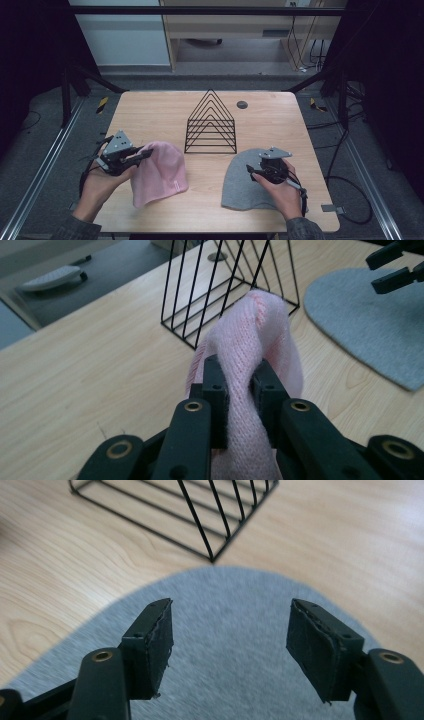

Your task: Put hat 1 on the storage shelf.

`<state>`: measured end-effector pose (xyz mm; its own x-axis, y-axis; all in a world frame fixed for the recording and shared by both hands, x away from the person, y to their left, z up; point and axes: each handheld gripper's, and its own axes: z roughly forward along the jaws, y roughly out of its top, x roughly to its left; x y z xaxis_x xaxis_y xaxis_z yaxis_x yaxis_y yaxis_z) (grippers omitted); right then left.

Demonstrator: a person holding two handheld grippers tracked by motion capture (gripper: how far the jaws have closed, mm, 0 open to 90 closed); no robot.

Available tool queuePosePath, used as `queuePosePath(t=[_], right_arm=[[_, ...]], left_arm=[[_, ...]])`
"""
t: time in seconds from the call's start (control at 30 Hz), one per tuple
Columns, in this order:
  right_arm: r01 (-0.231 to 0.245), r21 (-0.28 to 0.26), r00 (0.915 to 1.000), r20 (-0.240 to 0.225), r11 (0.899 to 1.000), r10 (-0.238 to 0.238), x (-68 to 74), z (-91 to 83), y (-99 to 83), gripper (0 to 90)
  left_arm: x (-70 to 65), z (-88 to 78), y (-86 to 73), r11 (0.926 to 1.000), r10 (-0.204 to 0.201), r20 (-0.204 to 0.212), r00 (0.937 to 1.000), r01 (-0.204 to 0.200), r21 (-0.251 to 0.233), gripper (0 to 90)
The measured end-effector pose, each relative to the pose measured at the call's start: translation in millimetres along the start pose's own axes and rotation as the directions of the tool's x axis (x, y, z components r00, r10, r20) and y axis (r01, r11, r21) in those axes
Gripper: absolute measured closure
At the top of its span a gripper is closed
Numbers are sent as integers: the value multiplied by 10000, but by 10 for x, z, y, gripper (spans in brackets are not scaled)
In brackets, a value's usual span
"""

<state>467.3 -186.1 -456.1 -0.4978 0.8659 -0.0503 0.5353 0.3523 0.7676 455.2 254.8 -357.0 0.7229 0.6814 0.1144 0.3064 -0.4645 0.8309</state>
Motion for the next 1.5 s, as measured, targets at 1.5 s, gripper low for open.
queuePosePath(t=[1.5], right_arm=[[1994,-1599,9620,-1560,9668,-2242,555,-411,948,421]], left_arm=[[176,-323,1684,9764,1314,88,9913,-1279,-1739,797]])
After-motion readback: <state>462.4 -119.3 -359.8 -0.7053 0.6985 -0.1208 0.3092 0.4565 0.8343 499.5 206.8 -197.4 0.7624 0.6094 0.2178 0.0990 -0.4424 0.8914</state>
